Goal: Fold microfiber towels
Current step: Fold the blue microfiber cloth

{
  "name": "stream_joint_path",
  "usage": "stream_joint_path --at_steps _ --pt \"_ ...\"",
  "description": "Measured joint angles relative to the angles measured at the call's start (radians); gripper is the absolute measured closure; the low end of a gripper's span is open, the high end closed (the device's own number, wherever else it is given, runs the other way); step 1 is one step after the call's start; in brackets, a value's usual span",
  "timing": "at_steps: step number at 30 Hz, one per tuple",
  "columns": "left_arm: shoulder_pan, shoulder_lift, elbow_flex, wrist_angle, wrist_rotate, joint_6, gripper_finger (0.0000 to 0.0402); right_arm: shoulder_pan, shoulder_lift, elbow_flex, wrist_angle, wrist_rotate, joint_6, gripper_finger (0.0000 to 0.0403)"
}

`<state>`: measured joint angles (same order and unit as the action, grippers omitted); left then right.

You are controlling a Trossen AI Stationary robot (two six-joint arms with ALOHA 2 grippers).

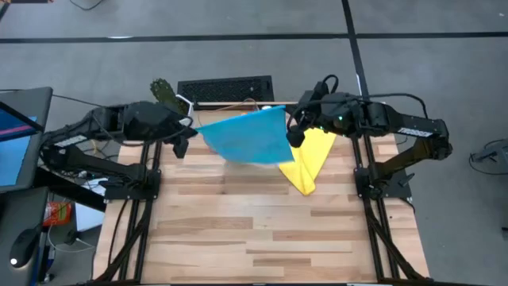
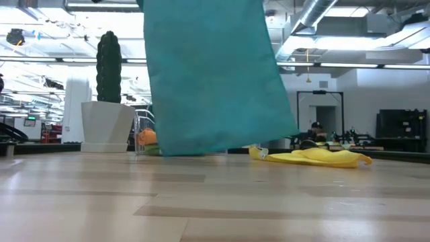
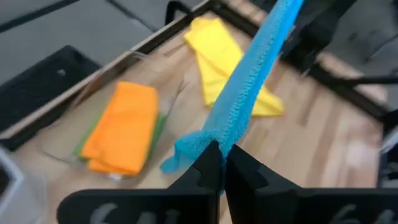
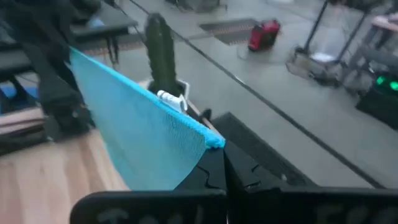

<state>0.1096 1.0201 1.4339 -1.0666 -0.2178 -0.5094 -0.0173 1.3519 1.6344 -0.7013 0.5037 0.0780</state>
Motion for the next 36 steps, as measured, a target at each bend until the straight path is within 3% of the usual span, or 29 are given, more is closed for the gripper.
stream_joint_path --at_steps 4,8,15,20,25,32,36 --pt "-0.002 0.108 0.118 -0.152 0.005 0.058 0.0401 0.021 0.007 -0.003 -0.061 -0.001 0.048 0.0397" --pt "-0.050 0.172 0.151 -0.253 0.054 0.055 0.0401 0.109 0.020 -0.001 -0.164 -0.004 0.158 0.0397" --pt "-0.294 0.225 0.082 -0.333 0.119 -0.111 0.0401 0.355 0.129 -0.002 -0.309 -0.003 0.484 0.0397" --pt "-0.513 0.225 -0.055 -0.156 0.193 -0.274 0.0401 0.526 0.253 -0.003 -0.289 -0.006 0.723 0.0397" --pt "-0.688 0.225 -0.242 0.086 0.196 -0.409 0.0401 0.648 0.395 -0.003 -0.248 -0.052 0.920 0.0397" --pt "-0.799 0.226 -0.476 0.436 0.262 -0.593 0.0401 0.738 0.539 -0.003 -0.165 -0.147 1.113 0.0397" --pt "-0.798 0.226 -0.530 0.493 0.235 -0.589 0.0401 0.732 0.564 -0.003 -0.211 -0.156 1.148 0.0397"
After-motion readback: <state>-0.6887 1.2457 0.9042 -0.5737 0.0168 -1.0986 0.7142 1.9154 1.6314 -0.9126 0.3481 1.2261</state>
